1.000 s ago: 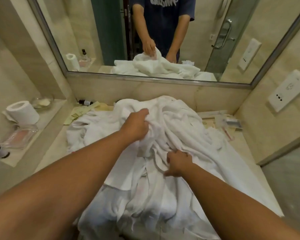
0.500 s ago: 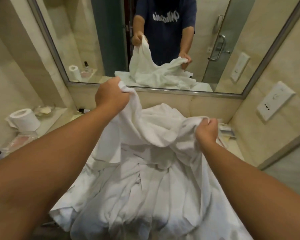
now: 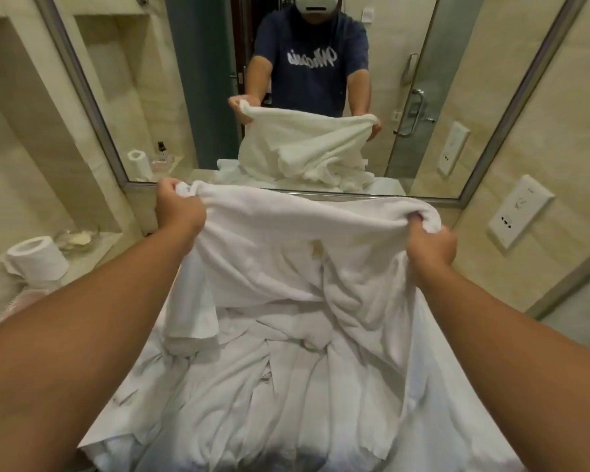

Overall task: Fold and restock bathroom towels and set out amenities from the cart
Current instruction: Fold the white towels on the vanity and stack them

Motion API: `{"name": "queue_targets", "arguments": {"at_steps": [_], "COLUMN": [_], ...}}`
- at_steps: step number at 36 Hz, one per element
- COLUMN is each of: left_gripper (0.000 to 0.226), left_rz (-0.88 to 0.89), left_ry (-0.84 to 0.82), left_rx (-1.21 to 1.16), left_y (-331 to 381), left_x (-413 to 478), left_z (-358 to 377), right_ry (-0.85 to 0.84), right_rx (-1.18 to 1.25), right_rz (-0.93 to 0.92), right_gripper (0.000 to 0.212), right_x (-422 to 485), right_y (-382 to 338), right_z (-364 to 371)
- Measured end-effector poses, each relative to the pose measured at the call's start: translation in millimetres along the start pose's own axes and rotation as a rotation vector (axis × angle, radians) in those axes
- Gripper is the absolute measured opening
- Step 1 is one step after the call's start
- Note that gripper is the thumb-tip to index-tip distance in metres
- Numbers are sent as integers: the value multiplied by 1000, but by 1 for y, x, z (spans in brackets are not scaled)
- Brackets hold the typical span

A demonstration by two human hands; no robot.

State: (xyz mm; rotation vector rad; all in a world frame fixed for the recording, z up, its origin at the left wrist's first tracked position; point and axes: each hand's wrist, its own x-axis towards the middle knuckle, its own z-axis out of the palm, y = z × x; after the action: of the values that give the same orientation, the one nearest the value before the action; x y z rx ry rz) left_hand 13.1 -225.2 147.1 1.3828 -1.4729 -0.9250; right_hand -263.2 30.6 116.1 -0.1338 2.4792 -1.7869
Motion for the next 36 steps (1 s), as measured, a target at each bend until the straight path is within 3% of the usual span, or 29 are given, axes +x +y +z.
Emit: {"name": "queue_targets", "arguments": {"at_steps": [2, 8, 12, 16, 19, 21, 25, 30, 31, 34, 36], "left_gripper": [8, 47, 46, 28, 78, 97, 87, 22, 18, 16, 57], "left_rz": [-3, 19, 62, 153, 241, 284, 392, 395, 399, 332, 358], "left_ry": [-152, -578, -699, -741, -837, -891, -935, -796, -737, -650, -792], "left_rx": [5, 138, 237, 248, 191, 150, 145, 244, 251, 191, 192], "left_y": [0, -1, 2, 6, 7, 11, 18, 21, 19, 17, 20], "left_x": [-4, -32, -54, -70, -77, -82, -93, -89, -86, -81, -80], "left_z": [6, 26, 39, 54, 64, 70, 77, 75, 76, 72, 67], "right_ry": [-43, -175, -258, -382, -491, -593, -773, -849, -827, -833, -886], "right_rx": [86, 116, 147, 203, 225, 213, 173, 179, 168, 84, 9], "right_rz": [70, 14, -34, -31, -72, -102, -198, -228, -238, -273, -310], "right_gripper": [50, 37, 30, 50, 56, 45, 35, 35, 34, 28, 30], "right_x": [-2, -16, -28, -36, -47, -53, -60, -60, -58, -57, -59], "right_y": [-4, -15, -17, -18, -21, -21, -19, -16, -15, -13, -11], "right_z": [5, 23, 36, 45, 47, 48, 50, 47, 47, 42, 41]}}
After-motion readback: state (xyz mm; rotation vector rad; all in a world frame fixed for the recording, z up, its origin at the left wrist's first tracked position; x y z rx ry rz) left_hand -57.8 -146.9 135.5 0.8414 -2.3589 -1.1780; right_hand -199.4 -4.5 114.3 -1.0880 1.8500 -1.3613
